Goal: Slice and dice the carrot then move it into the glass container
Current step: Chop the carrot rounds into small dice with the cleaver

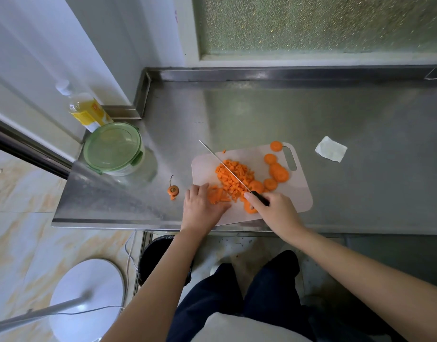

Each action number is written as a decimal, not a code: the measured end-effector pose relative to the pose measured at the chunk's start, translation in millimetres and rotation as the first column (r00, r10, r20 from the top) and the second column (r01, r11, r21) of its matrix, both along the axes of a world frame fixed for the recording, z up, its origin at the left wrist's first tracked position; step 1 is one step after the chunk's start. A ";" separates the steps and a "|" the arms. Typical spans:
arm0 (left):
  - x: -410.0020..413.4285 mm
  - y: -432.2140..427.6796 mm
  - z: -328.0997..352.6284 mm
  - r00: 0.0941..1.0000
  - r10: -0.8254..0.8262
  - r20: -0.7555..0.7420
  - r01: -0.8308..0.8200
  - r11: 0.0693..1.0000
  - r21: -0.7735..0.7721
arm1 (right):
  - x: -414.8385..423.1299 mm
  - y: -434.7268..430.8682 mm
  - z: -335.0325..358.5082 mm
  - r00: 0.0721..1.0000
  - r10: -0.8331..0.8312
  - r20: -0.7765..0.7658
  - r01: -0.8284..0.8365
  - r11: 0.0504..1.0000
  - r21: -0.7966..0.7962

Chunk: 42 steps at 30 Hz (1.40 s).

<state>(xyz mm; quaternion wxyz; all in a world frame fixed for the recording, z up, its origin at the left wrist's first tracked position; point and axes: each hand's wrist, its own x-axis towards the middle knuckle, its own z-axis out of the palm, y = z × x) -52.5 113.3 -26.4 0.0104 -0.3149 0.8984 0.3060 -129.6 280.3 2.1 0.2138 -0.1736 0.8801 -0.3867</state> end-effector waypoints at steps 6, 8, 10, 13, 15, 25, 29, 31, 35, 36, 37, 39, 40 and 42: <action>-7.7 3.8 -8.1 0.986 -0.162 0.041 0.164 0.984 -0.065 | -0.4 0.5 2.7 1.000 0.003 0.003 -0.003 1.000 -0.006; -9.3 2.7 -8.6 0.983 -0.185 0.020 0.186 0.979 -0.081 | -0.5 0.7 1.9 1.000 0.002 0.000 -0.002 1.000 -0.008; -10.2 0.4 -9.3 0.978 -0.210 0.008 0.210 0.973 -0.094 | -0.6 1.2 0.3 1.000 -0.003 0.008 0.004 1.000 -0.011; -9.3 -4.2 -9.5 0.969 -0.247 0.008 0.246 0.964 -0.096 | -0.3 2.1 0.5 1.000 -0.005 0.019 0.006 1.000 -0.017; -8.8 -6.6 -8.7 0.966 -0.259 -0.004 0.258 0.961 -0.096 | -0.2 2.0 1.3 1.000 -0.009 0.019 0.009 1.000 -0.020; -9.0 -8.9 -4.2 0.956 -0.293 0.030 0.294 0.951 -0.090 | 0.5 -1.9 3.0 0.998 -0.016 0.061 0.018 0.999 -0.043; -7.5 -3.4 -5.2 0.959 -0.281 0.018 0.281 0.951 -0.131 | 2.1 -5.6 2.4 0.997 -0.025 0.078 0.030 0.998 -0.060; -7.3 -1.0 -5.8 0.966 -0.258 -0.008 0.255 0.958 -0.134 | 4.2 -7.5 2.6 0.995 -0.029 0.100 0.036 0.997 -0.070; -5.6 0.5 -7.6 0.977 -0.209 -0.032 0.205 0.972 -0.112 | 8.4 -11.9 6.5 0.985 -0.026 0.169 0.041 0.996 -0.083; -4.2 0.6 -8.5 0.982 -0.181 -0.048 0.175 0.980 -0.097 | 9.1 -13.2 7.0 0.982 -0.022 0.188 0.039 0.995 -0.087; -2.8 0.5 -9.5 0.987 -0.149 -0.064 0.144 0.986 -0.080 | 9.9 -14.4 7.3 0.978 -0.022 0.207 0.042 0.995 -0.092; 0.4 0.5 -11.7 0.991 -0.094 -0.094 0.089 0.995 -0.051 | 11.0 -17.0 6.4 0.971 -0.018 0.237 0.040 0.995 -0.086; 1.6 0.8 -13.0 0.991 -0.078 -0.111 0.074 0.996 -0.041 | 11.1 -18.4 5.7 0.970 -0.007 0.244 0.025 0.997 -0.069; 3.7 1.7 -14.9 0.986 -0.060 -0.157 0.058 0.998 -0.018 | 10.4 -20.9 3.6 0.972 0.030 0.234 -0.025 0.999 -0.022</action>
